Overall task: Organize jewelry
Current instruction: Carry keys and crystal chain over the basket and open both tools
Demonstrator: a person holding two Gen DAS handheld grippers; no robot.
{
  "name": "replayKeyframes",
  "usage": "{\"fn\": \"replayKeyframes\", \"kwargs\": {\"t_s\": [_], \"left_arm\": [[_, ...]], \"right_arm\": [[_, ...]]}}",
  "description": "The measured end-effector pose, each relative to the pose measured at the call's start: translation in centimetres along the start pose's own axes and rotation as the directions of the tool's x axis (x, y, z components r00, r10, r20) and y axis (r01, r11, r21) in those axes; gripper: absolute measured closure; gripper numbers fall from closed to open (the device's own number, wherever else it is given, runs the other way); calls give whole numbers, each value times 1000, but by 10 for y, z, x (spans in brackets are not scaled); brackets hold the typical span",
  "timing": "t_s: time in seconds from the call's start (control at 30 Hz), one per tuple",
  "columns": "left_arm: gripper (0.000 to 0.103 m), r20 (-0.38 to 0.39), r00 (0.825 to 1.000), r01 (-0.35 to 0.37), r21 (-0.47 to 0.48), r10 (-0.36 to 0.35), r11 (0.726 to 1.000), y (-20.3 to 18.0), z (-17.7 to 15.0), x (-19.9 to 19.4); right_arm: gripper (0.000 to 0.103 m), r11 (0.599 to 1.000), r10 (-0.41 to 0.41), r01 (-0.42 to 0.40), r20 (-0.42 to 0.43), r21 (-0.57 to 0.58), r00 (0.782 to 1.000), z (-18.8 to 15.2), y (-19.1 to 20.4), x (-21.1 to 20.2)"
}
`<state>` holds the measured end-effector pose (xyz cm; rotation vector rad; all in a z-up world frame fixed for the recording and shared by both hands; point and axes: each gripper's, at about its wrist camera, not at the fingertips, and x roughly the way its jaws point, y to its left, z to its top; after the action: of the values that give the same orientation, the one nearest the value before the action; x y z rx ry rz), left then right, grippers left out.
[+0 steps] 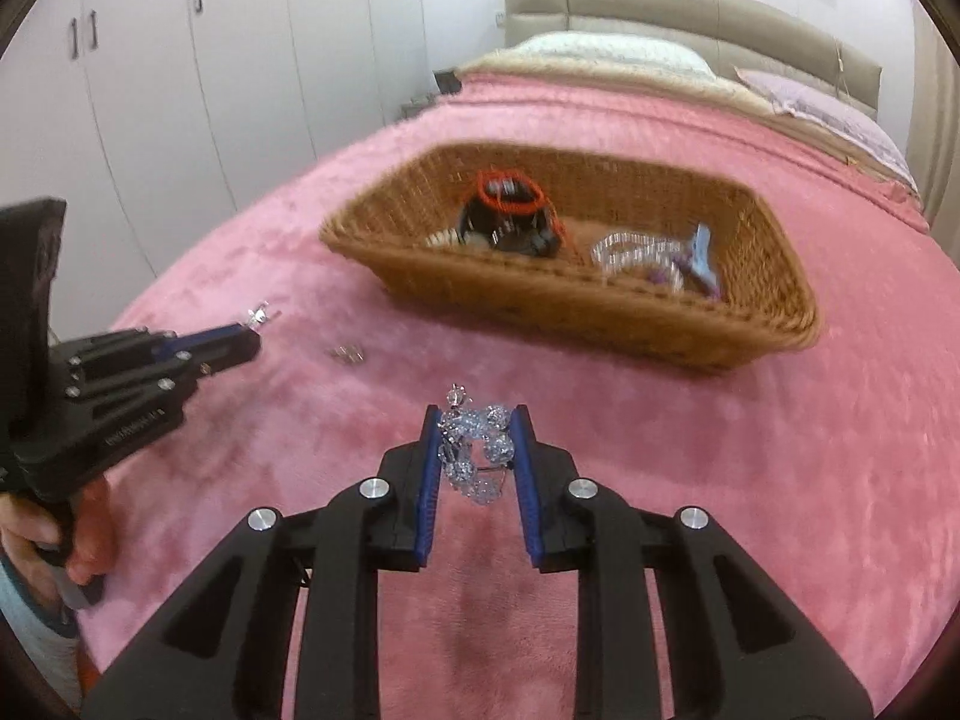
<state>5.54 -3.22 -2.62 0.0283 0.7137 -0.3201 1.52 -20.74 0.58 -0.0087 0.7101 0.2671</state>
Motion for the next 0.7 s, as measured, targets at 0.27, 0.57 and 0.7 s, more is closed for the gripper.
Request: {"fn": "replayKeyframes", "kwargs": {"t_s": [0.27, 0.57, 0.7], "left_arm": [[93, 126, 987, 105, -12, -103, 994, -11, 20, -37], [92, 216, 964, 148, 42, -154, 988, -43, 90, -42], [92, 218, 962, 152, 77, -166, 985, -56, 119, -16]], "right_arm": [[83, 1000, -11, 8, 165, 20, 986, 28, 0, -54], [83, 996, -64, 49, 238, 70, 969, 90, -37, -59], [83, 992, -52, 25, 217, 126, 975, 113, -63, -31]]}}
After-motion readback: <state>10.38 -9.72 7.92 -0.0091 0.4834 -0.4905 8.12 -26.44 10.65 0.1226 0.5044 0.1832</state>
